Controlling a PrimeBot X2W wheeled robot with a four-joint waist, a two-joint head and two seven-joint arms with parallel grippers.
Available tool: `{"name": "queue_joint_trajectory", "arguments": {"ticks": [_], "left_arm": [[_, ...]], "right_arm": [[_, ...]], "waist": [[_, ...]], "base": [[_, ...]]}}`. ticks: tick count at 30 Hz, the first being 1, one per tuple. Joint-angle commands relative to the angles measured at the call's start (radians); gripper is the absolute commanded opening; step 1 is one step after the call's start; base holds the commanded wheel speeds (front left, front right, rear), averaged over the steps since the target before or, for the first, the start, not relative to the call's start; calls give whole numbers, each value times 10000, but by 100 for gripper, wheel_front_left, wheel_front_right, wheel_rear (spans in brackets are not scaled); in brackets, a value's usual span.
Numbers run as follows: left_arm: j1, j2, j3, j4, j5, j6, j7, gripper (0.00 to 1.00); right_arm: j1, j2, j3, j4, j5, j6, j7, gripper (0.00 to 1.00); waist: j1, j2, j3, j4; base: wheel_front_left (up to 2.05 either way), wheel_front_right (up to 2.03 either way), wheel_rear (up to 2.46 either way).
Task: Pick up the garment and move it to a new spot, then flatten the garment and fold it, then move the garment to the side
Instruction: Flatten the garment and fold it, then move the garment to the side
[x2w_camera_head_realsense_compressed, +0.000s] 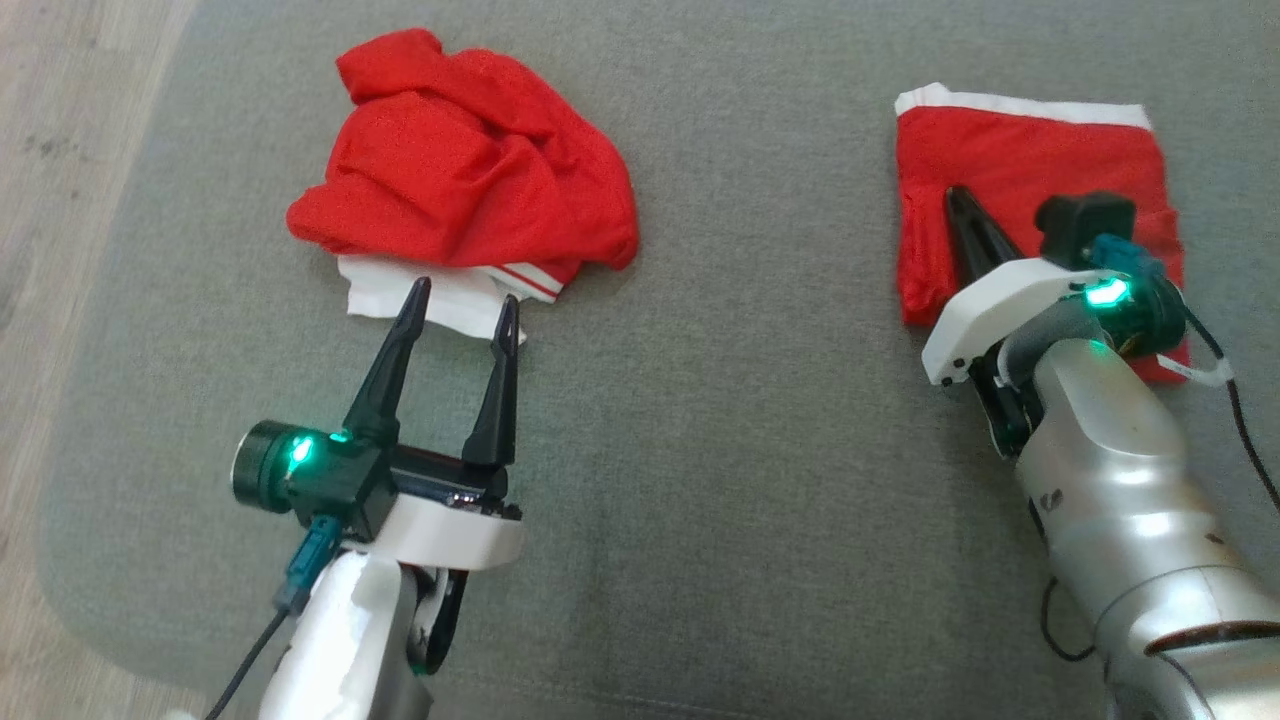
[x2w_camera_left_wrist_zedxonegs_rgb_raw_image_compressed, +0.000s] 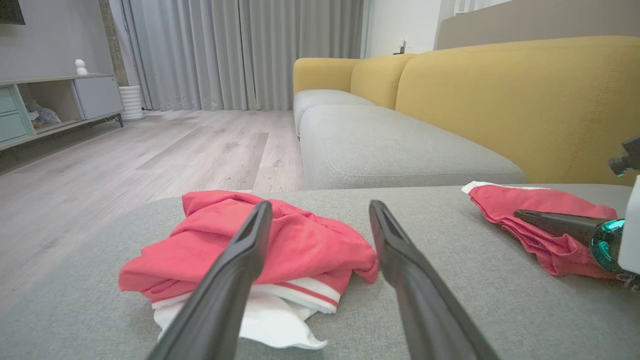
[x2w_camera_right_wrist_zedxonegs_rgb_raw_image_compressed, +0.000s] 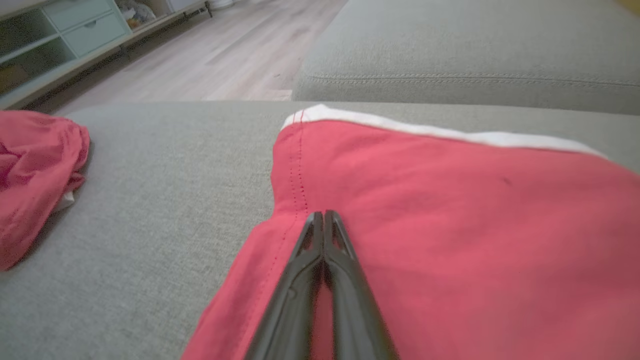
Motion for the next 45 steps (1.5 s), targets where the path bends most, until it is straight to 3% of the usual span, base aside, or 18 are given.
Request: {"name": "queue_joint_trajectory", "arguments": {"ticks": [1, 5, 9, 10, 11, 12, 19, 27, 35, 45], "left_arm": [[-40, 61, 334, -278, -83, 62, -49, 100], [74, 61, 467, -275, -65, 74, -49, 100], [229, 61, 629, -238, -36, 90, -49, 100], [276, 61, 662, -231, -38, 95, -49, 100], [329, 61, 689, -222, -37, 99, -49, 100], [384, 61, 718, -211, -36, 98, -49, 100], [772, 61, 972, -185, -15, 91, -49, 100], [1008, 60, 1012, -171, -52, 102, -49, 100], [756, 60, 861, -205, -26, 28, -49, 100], [320, 60, 621, -142, -57, -65, -49, 100]], "right_arm": [[32, 188, 186, -340, 220, -19, -192, 0], [426, 188, 204, -1230, 641, -19, -301, 0], [1366, 188, -47, -2870, 747, -19, -309, 0], [1679, 188, -132, -3285, 687, -19, -310, 32], [2010, 188, -240, -3707, 637, -19, -310, 79], [2353, 188, -356, -4119, 627, -19, -311, 100], [4560, 188, -551, -6390, 894, -19, -312, 100], [5573, 189, -354, -7145, 1015, -19, -313, 100], [4970, 189, -636, -7172, 708, -19, -138, 100], [2460, 168, -2714, -5626, -712, -19, 1841, 100]], "waist": [[0, 0, -170, -132], [0, 0, -534, -446], [0, 0, -909, -812], [0, 0, -1003, -896], [0, 0, -1098, -978], [0, 0, -1186, -1054], [0, 0, -1595, -1555], [0, 0, -1654, -1746], [0, 0, -1161, -1438], [0, 0, -253, -798]], "base": [[0, 0, 0], [0, 0, 0], [0, 0, 0], [0, 0, 0], [0, 0, 0], [0, 0, 0], [0, 0, 0], [0, 0, 0], [0, 0, 0], [0, 0, 0]]}}
